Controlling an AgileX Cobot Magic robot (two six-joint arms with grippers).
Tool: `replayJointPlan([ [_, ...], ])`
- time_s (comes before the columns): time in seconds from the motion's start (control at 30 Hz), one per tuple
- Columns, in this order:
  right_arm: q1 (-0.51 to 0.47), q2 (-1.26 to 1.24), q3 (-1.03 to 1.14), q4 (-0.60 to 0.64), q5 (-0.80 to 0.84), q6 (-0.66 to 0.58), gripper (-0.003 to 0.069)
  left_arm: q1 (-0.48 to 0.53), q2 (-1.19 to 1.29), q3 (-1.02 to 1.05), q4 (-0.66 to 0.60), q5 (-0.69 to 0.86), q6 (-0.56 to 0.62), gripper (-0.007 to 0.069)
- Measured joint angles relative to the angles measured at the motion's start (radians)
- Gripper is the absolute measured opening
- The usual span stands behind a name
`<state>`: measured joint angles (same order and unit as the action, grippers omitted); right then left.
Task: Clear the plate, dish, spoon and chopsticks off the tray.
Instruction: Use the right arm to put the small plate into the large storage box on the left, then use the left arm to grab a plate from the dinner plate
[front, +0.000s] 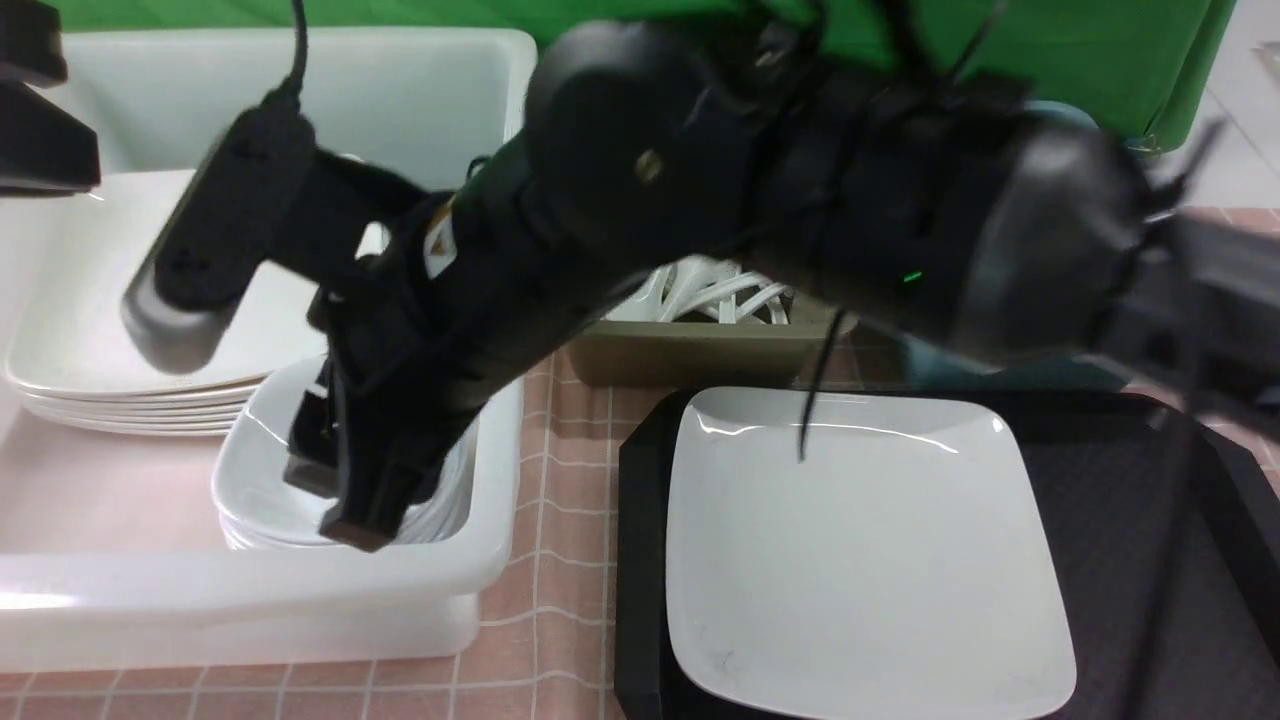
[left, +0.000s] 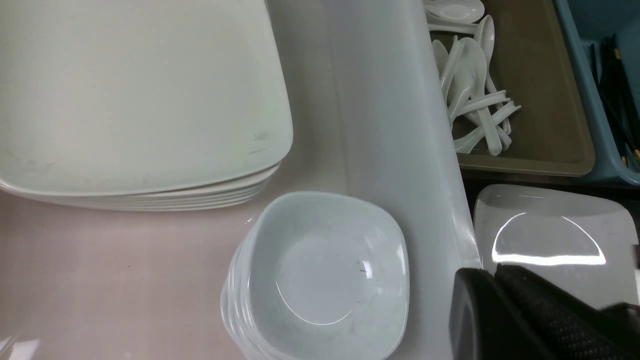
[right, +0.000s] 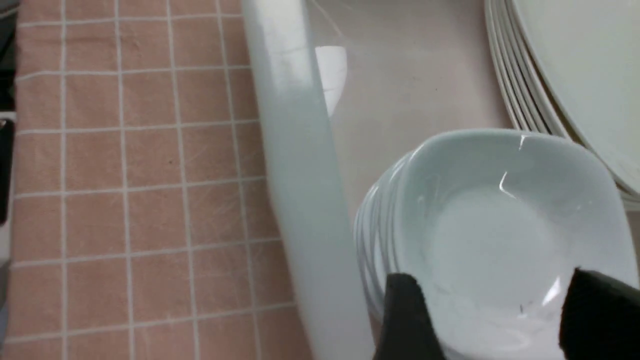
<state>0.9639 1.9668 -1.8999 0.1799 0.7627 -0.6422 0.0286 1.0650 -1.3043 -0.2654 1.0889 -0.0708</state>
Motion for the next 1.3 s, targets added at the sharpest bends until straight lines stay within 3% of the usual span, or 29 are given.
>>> replayJointPlan([
  [0.1,0.0,-0.08,0.0,-0.032,0.132,0.064,0.0381,0.0,0.0,-0.001,-0.003,0.0,0.0,0.002],
  [0.27,0.0,-0.218,0.0,-0.11,0.369,0.116,0.011,0.0,0.0,-0.001,-0.052,0.002,0.0,0.002],
  [0.33,0.0,-0.298,0.003,-0.2,0.37,0.191,0.0034,0.0,0.0,-0.001,-0.124,0.01,0.018,0.002],
  [0.5,0.0,-0.483,0.004,-0.412,0.37,0.37,0.003,0.0,0.0,-0.001,-0.334,0.079,0.109,0.002],
  [0.67,0.0,-0.673,0.059,-0.453,0.371,0.484,0.003,-0.014,0.0,-0.001,-0.457,0.125,0.127,0.0022],
  [0.73,0.0,-0.771,0.124,-0.454,0.371,0.543,0.003,-0.055,0.001,0.0,-0.483,0.126,0.133,0.0026],
  [0.83,0.0,-0.996,0.306,-0.456,0.371,0.655,0.003,-0.202,0.016,0.029,-0.505,0.118,0.138,0.005],
  [0.93,0.0,-1.165,0.481,-0.458,0.369,0.717,0.003,-0.36,0.047,0.083,-0.484,0.065,0.131,0.0083],
  [0.97,0.0,-1.177,0.494,-0.458,0.369,0.721,0.003,-0.372,0.054,0.087,-0.481,0.055,0.125,0.009],
  [1.0,0.0,-1.282,0.607,-0.458,0.369,0.768,0.003,-0.475,0.09,0.119,-0.429,0.008,0.085,0.012],
  [1.03,0.0,-1.293,0.619,-0.458,0.369,0.774,0.003,-0.486,0.101,0.122,-0.421,-0.005,0.071,0.0128],
  [1.1,0.0,-1.419,0.753,-0.458,0.369,0.841,0.003,-0.602,0.182,0.143,-0.307,-0.067,-0.05,0.0189],
  [1.17,0.0,-1.516,0.855,-0.458,0.368,0.89,0.003,-0.679,0.274,0.143,-0.219,-0.1,-0.15,0.0252],
  [1.3,0.0,-1.62,0.97,-0.458,0.368,0.922,0.003,-0.755,0.432,0.112,-0.166,-0.104,-0.219,0.0335],
])
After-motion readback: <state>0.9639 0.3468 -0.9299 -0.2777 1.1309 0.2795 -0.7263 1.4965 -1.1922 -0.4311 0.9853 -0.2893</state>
